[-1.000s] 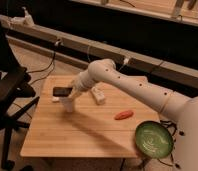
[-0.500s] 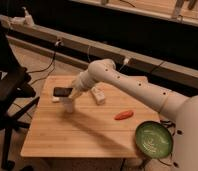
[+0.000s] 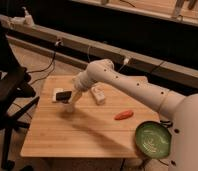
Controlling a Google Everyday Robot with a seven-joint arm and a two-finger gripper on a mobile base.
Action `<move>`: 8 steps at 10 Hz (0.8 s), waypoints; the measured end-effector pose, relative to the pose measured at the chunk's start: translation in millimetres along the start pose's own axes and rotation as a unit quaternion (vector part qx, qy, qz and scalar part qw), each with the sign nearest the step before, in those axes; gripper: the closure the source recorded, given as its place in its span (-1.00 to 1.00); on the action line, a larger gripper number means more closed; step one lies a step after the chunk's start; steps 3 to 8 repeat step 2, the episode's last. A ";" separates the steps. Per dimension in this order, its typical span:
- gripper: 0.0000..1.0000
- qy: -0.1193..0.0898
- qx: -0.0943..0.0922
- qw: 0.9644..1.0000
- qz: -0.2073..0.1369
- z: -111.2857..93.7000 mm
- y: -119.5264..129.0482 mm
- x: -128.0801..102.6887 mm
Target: Place the eraser in the ceramic cup
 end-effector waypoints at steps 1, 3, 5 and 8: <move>0.04 0.000 0.000 1.000 -0.001 0.5 -0.4 -5.5; 0.20 0.000 0.001 1.000 -0.001 0.8 -0.5 -2.1; 0.20 0.000 0.001 1.000 -0.001 0.8 -0.5 -2.1; 0.20 0.000 0.001 1.000 -0.001 0.8 -0.5 -2.1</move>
